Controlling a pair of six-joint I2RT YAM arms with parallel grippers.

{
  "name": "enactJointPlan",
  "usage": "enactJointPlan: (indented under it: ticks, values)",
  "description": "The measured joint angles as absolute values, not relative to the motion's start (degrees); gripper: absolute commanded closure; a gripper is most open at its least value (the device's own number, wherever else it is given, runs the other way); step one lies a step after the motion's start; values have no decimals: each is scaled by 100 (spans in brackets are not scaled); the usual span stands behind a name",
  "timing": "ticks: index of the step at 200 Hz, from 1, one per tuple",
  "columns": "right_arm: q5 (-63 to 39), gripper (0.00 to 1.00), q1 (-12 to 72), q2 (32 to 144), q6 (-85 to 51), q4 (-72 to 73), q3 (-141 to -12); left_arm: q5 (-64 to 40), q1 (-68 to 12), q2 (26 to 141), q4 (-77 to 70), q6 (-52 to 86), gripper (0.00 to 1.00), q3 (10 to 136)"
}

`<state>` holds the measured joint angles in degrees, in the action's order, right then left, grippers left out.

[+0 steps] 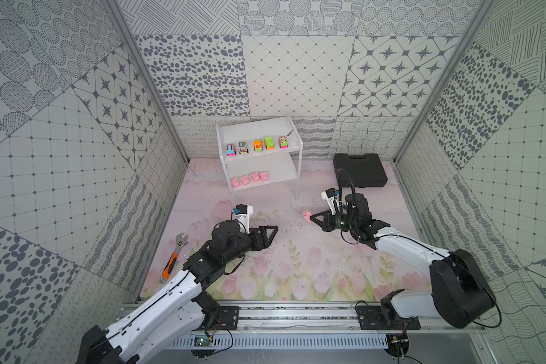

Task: Organize plastic toys on shelves
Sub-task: Pick up the plastic toy at the center of the board.

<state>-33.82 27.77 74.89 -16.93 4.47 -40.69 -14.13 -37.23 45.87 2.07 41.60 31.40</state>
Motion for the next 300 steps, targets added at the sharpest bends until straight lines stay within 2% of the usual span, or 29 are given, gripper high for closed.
enactJointPlan:
  ticks: [28,61,86,122,154,176,211,242,272,300]
  values:
    - [-3627,100,3286,6912,-1035,255,-4069,-2338,-3706,5238,58,3712,31,3586]
    - [-3732,100,3411,6796,-620,-45,-4071,-3221,-3706,5951,38,3380,31,4036]
    - [-3774,100,3476,6796,-399,-370,-4108,-3614,-3706,6171,16,3258,32,4139]
    - [-3854,100,3634,6799,-252,-460,-4248,-3903,-3706,6355,-38,3236,39,4176]
    - [-3863,100,3730,6825,-207,-469,-4344,-4032,-3706,6501,-117,3192,55,4176]
    - [-3879,100,3739,6827,-191,-491,-4362,-4049,-3697,6584,-143,3216,73,4176]
    - [-3865,98,3754,6831,-193,-545,-4362,-4073,-3695,6687,-169,3229,85,4176]
    - [-3785,83,3765,6829,-209,-624,-4410,-4088,-3695,6705,-202,3267,88,4176]
    - [-3479,57,3787,6593,-316,-615,-4410,-4119,-3649,6552,-370,3533,89,4071]
    - [-3153,34,3789,5638,-513,-27,-4051,-4158,-3472,6305,-1026,4298,89,3723]
